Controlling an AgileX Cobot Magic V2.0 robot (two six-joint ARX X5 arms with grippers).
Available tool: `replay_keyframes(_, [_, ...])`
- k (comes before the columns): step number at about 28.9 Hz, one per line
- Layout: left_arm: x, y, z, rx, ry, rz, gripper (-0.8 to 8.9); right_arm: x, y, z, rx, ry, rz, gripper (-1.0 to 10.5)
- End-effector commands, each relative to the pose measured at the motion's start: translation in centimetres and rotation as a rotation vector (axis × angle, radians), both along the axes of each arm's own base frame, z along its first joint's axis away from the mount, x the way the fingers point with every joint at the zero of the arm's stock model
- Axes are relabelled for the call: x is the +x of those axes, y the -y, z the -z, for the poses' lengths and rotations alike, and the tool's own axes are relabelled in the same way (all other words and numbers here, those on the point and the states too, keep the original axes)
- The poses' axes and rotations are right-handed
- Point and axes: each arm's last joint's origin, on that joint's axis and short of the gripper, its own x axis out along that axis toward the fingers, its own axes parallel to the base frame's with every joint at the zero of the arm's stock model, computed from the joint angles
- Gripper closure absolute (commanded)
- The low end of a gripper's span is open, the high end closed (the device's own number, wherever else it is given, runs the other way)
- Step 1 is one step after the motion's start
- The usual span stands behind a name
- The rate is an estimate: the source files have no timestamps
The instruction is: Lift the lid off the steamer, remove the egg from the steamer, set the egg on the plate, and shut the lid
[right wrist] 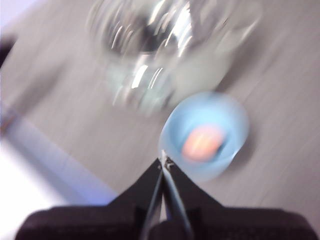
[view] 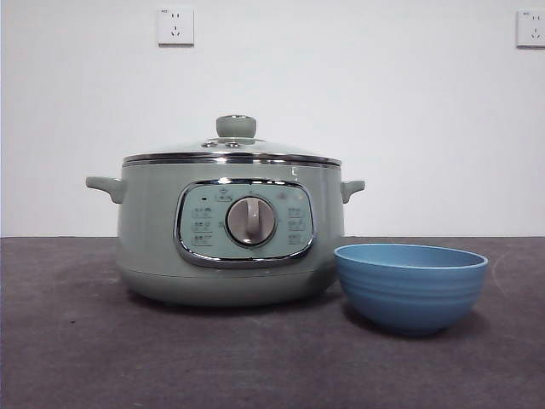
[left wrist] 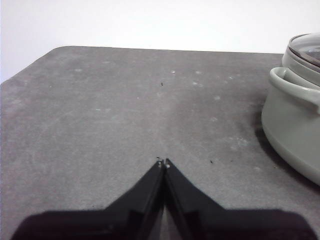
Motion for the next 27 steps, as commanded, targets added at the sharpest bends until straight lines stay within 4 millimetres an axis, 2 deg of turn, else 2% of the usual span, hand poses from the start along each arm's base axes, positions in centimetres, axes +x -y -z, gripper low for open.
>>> replay_keyframes(1, [0.1,0.0,0.4,-0.004,-0.009,-0.007,8.17,0.3,0.8,0.1,0.054,0.153,0.054,9.5])
replay_keyframes(3, [0.1,0.0,0.4,-0.004,-0.009,-0.007,8.17,0.5,1.7,1.5,0.078,0.261,0.152,9.4])
replay_keyframes(7, [0.1,0.0,0.4,-0.004,-0.009,-0.007,8.17,1.2,2.9,7.2,0.086,0.434,0.296,9.4])
replay_keyframes(14, [0.1,0.0,0.4,-0.004,-0.009,-0.008,8.17,1.6,3.5,13.3,0.061,0.482,0.441,9.5])
replay_keyframes(23, [0.1,0.0,0.4,-0.004,-0.009,-0.008,8.17,1.8,3.5,17.7,0.078,0.395,0.476,9.4])
replay_keyframes(27, [0.1,0.0,0.4,-0.004,-0.009,-0.007,8.17,1.7,3.5,18.2,0.064,0.34,0.475,9.5])
